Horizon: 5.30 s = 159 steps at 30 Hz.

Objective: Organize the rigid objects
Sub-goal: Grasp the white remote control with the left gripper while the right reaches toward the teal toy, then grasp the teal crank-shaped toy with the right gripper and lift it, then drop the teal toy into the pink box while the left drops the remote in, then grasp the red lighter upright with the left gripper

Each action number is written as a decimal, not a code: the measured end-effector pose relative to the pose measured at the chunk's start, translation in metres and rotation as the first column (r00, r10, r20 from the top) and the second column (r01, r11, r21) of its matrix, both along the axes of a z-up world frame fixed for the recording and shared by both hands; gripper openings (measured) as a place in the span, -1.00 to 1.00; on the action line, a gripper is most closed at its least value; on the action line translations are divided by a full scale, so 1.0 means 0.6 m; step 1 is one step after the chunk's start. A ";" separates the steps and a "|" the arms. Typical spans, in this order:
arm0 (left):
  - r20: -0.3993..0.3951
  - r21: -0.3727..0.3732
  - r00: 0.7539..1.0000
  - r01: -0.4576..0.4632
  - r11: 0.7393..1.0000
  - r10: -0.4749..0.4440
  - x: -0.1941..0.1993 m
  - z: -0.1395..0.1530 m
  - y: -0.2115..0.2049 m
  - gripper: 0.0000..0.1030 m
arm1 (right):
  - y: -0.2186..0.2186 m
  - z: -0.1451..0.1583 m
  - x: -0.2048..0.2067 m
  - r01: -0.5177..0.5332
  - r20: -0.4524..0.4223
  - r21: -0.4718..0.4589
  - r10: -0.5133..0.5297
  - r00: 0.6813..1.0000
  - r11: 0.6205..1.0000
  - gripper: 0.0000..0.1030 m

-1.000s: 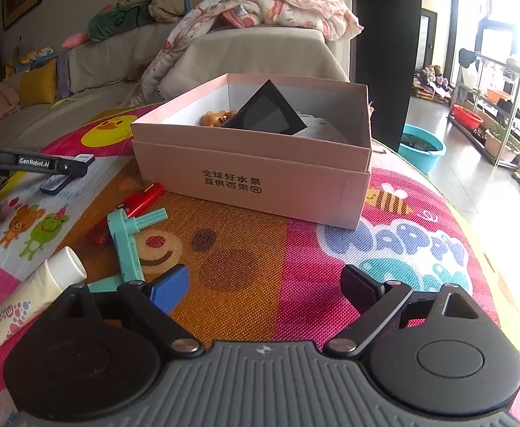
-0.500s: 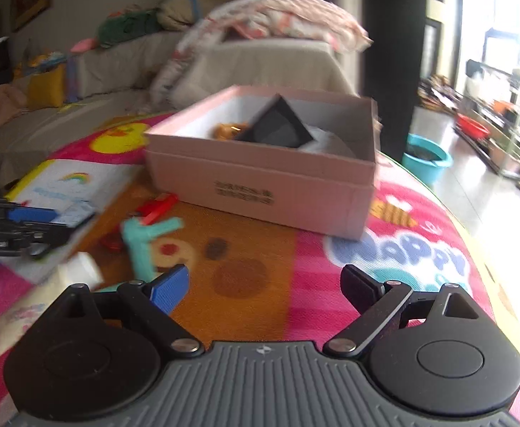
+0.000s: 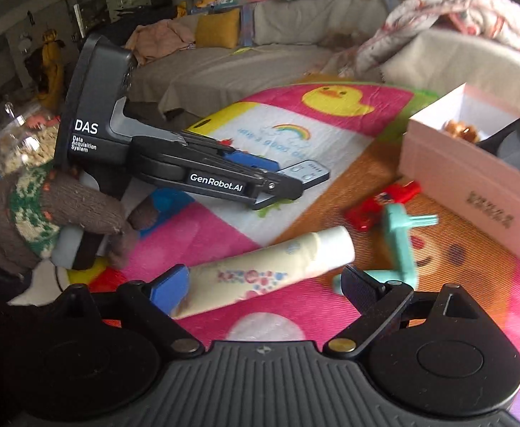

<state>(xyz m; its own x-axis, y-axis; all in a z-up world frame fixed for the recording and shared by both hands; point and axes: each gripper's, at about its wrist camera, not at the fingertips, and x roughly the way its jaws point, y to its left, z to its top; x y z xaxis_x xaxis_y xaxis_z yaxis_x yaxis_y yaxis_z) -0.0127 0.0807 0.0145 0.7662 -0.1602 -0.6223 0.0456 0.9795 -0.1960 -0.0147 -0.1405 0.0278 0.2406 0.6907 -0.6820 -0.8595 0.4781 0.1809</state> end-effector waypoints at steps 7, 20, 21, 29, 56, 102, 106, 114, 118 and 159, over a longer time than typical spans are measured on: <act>0.018 -0.032 1.000 -0.024 0.999 0.024 -0.010 -0.004 0.015 -0.15 | 0.028 -0.010 0.016 0.071 -0.045 -0.054 -0.074 0.996 0.996 0.51; 0.043 -0.063 0.998 -0.037 0.997 0.040 -0.019 -0.010 0.020 -0.15 | 0.070 -0.026 -0.001 0.149 0.171 -0.146 -0.123 0.978 0.978 0.50; 0.044 -0.063 0.998 -0.038 0.997 0.041 -0.019 -0.010 0.020 -0.15 | 0.064 -0.024 -0.003 0.143 0.183 -0.158 -0.113 0.976 0.977 0.50; 0.039 -0.045 0.998 -0.051 0.998 0.052 -0.019 -0.008 0.008 -0.15 | -0.031 -0.009 0.008 0.271 0.232 -0.163 -0.230 0.945 0.949 0.51; 0.025 0.188 0.998 0.047 0.981 -0.052 -0.004 -0.006 -0.078 -0.05 | -0.044 -0.036 0.081 0.525 0.106 -0.045 -0.519 0.848 0.850 0.72; 0.187 -0.013 0.967 0.181 0.983 -0.175 0.383 0.167 -0.151 -0.15 | -0.083 0.141 0.256 0.540 0.299 0.106 -0.545 0.783 0.835 0.55; 0.196 -0.016 0.973 0.125 0.992 -0.119 0.337 0.146 -0.109 -0.15 | -0.085 0.103 0.233 0.538 0.293 0.080 -0.535 0.792 0.839 0.63; 0.138 -0.012 0.985 0.108 0.994 -0.105 0.165 0.092 -0.065 -0.15 | -0.137 0.027 0.146 0.552 0.271 0.037 -0.540 0.797 0.833 0.72; 0.045 -0.041 0.992 0.120 0.992 -0.118 0.121 0.052 -0.057 -0.15 | -0.152 -0.008 0.131 0.570 0.161 0.012 -0.564 0.810 0.822 0.72; -0.040 0.013 0.999 0.015 1.000 -0.014 0.038 0.003 -0.003 -0.42 | -0.022 -0.006 0.014 0.131 0.252 -0.030 -0.120 0.960 0.991 0.89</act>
<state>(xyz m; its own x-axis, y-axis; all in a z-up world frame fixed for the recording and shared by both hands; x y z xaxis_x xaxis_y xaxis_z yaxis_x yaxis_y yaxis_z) 0.0103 0.0789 0.0165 0.7384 -0.1630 -0.6543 0.0525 0.9813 -0.1852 -0.0066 -0.1535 0.0244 0.4898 0.6136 -0.6193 -0.8071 0.5878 -0.0559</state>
